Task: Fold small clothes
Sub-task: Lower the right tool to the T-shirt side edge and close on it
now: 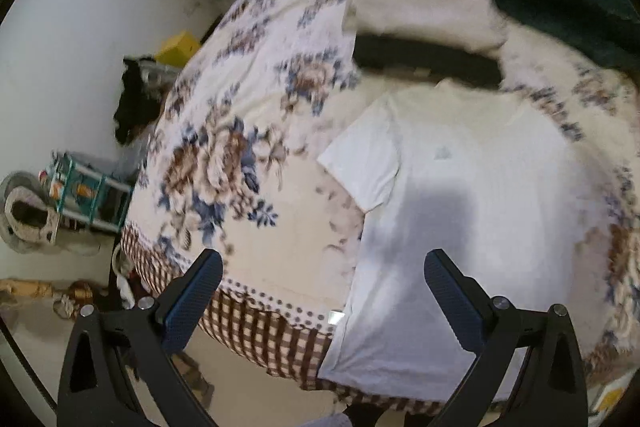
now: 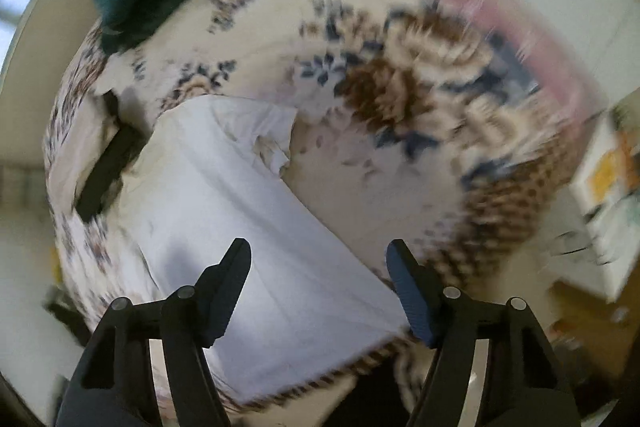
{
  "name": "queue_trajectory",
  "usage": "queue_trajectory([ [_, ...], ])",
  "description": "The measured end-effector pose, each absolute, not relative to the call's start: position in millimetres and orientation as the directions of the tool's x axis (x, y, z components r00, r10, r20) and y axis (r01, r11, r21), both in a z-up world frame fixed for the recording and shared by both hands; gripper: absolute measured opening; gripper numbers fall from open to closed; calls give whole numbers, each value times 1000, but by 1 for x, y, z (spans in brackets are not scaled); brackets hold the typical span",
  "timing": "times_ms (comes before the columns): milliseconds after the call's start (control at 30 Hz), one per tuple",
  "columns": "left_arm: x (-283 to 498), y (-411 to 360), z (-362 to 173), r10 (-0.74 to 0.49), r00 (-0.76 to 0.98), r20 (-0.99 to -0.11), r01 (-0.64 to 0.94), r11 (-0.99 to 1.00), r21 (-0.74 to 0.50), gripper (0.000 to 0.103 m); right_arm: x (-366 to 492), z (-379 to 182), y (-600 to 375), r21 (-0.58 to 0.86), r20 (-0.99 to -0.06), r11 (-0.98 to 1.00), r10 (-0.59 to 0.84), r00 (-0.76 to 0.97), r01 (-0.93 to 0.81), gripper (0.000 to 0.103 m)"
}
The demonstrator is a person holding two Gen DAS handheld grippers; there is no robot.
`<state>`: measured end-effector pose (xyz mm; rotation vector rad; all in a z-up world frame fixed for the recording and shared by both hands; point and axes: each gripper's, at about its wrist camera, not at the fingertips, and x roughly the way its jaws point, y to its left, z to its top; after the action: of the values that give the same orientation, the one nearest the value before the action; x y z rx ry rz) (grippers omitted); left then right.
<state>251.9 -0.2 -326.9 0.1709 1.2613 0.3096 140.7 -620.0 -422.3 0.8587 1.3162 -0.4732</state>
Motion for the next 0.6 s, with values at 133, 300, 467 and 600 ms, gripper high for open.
queue_trajectory([
  [133,275,3,-397,339,178,-924,-176,935,309,103,199,-531,-657,362,-929,536,272,250,763,72],
  [300,291,2,-479,330,79,-941,-209,928,308,103,269,-642,-674,413,-895,479,370,249,774,72],
  [467,301,-15,-529,286,63,-956,-189,944,270,103,314,-672,-666,480,-867,543,416,276,689,46],
  [600,305,-29,-549,252,66,-965,-150,959,240,103,334,-642,-680,478,-878,580,341,337,660,5],
])
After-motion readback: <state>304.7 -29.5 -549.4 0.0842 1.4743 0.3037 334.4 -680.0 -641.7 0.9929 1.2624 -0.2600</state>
